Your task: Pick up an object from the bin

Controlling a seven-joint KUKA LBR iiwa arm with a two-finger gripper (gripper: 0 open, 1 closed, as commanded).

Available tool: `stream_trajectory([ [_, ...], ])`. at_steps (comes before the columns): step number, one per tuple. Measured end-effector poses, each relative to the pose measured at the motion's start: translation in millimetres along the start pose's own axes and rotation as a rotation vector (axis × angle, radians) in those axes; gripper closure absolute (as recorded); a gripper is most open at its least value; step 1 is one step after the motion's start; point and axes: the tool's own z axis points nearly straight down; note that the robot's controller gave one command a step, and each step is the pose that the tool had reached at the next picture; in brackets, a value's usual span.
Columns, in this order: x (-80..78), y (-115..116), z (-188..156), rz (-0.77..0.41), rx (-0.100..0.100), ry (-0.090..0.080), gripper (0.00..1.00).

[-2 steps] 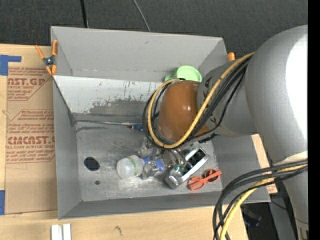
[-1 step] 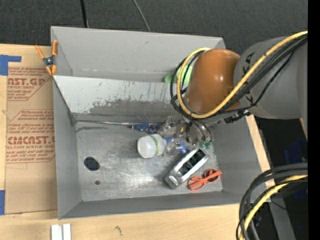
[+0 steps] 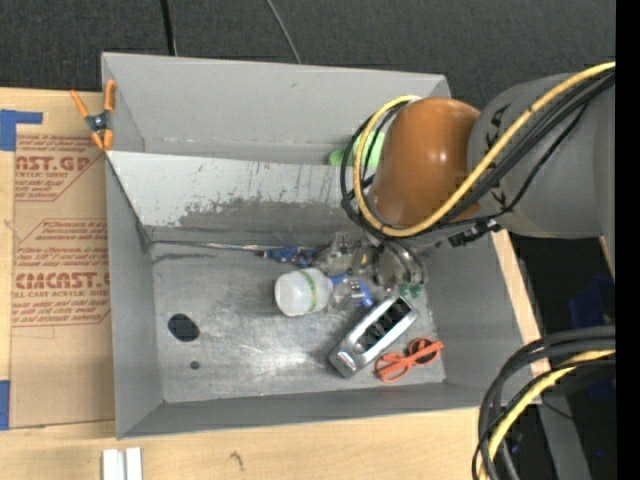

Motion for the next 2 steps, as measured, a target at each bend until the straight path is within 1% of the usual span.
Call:
stream_trajectory([
  [1, -1.3, 1.3, -36.5, 0.011, -0.001, 0.004, 1.00],
  [2, -2.0, 2.7, -72.1, -0.005, 0.000, 0.000, 1.00],
])
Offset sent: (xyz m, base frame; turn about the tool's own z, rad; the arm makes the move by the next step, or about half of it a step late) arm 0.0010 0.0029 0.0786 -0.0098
